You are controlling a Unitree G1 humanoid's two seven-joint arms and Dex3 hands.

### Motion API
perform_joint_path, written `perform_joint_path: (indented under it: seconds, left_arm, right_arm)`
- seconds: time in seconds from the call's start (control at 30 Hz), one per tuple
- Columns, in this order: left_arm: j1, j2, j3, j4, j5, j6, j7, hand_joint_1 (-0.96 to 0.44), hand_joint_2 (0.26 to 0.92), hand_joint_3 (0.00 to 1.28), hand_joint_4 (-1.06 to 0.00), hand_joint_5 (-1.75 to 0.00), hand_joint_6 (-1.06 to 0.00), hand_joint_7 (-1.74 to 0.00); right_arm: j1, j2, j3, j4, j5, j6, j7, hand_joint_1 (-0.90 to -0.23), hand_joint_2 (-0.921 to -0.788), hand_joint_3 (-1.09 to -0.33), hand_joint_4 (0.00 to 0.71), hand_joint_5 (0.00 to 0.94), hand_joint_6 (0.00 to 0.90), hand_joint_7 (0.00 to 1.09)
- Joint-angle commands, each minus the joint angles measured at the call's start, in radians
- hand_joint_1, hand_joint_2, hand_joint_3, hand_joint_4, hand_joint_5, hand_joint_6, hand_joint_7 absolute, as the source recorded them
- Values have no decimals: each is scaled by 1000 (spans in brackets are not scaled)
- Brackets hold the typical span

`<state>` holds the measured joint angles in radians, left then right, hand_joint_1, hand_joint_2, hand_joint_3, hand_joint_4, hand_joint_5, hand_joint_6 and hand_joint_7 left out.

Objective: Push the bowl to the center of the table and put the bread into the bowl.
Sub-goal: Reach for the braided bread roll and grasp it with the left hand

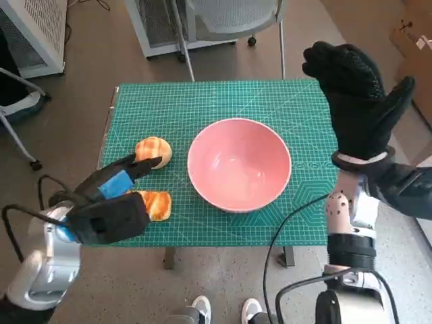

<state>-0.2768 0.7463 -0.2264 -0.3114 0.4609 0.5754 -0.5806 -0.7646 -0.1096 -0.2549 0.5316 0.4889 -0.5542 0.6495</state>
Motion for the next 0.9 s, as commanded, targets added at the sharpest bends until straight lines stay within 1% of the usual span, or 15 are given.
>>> perform_joint_path:
  seconds: [0.03, 0.13, 0.27, 0.33, 0.53, 0.67, 0.7, 0.73, 0.8, 0.83, 0.87, 0.9]
  left_arm:
    - [-47, 0, -68, 40, 66, 77, -50, -84, 767, 7, -108, -4, -319, -12]
    - [-76, -9, -108, 81, 102, 121, -73, -93, 768, 7, -105, -1, -317, -9]
    - [-100, -20, -141, 122, 131, 148, -85, -100, 770, 6, -103, 0, -316, -6]
    - [-118, -34, -173, 174, 156, 162, -85, -103, 771, 6, -107, -2, -315, -4]
    - [-150, -65, -222, 277, 197, 166, -79, -104, 774, 6, -130, -10, -321, -6]
    - [-169, -84, -258, 353, 227, 161, -72, -104, 775, 6, -164, -19, -350, -16]
    - [-171, -88, -262, 364, 233, 159, -71, -105, 776, 6, -186, -26, -369, -24]
    - [-174, -94, -270, 380, 240, 158, -68, -87, 776, 6, -256, -58, -407, -41]
    - [-179, -104, -281, 412, 252, 155, -63, -85, 779, 6, -322, -67, -442, -43]
    - [-182, -109, -285, 425, 258, 153, -61, -75, 780, 6, -385, -95, -462, -48]
    - [-184, -112, -286, 434, 261, 151, -60, -64, 783, 5, -447, -195, -498, -40]
    - [-186, -116, -292, 449, 268, 148, -56, 96, 832, 11, -550, -549, -563, -56]
  right_arm:
    - [28, 0, -6, -3, 0, 17, -11, -596, -921, -604, 334, 2, 409, 18]
    - [33, 3, -5, -14, -4, 20, -20, -597, -921, -605, 334, 2, 408, 16]
    - [37, 6, -3, -22, -9, 22, -30, -597, -921, -606, 335, 2, 409, 15]
    - [40, 9, -1, -27, -14, 20, -38, -597, -921, -607, 336, 2, 410, 15]
    - [41, 8, 1, -26, -15, 18, -46, -597, -921, -608, 336, 2, 411, 14]
    - [40, 7, 2, -23, -18, 14, -50, -597, -921, -609, 335, 1, 411, 13]
    - [40, 7, 2, -22, -19, 14, -51, -597, -921, -609, 335, 1, 411, 12]
    - [40, 8, 2, -22, -19, 13, -52, -597, -921, -610, 333, 0, 410, 12]
    - [40, 9, 2, -21, -20, 13, -53, -597, -921, -610, 333, 1, 410, 11]
    - [39, 9, 2, -20, -20, 13, -53, -597, -921, -610, 333, 1, 410, 11]
    - [39, 9, 2, -19, -21, 13, -53, -597, -921, -610, 334, 1, 410, 11]
    - [40, 9, 2, -20, -21, 12, -53, -597, -921, -610, 334, 2, 411, 11]
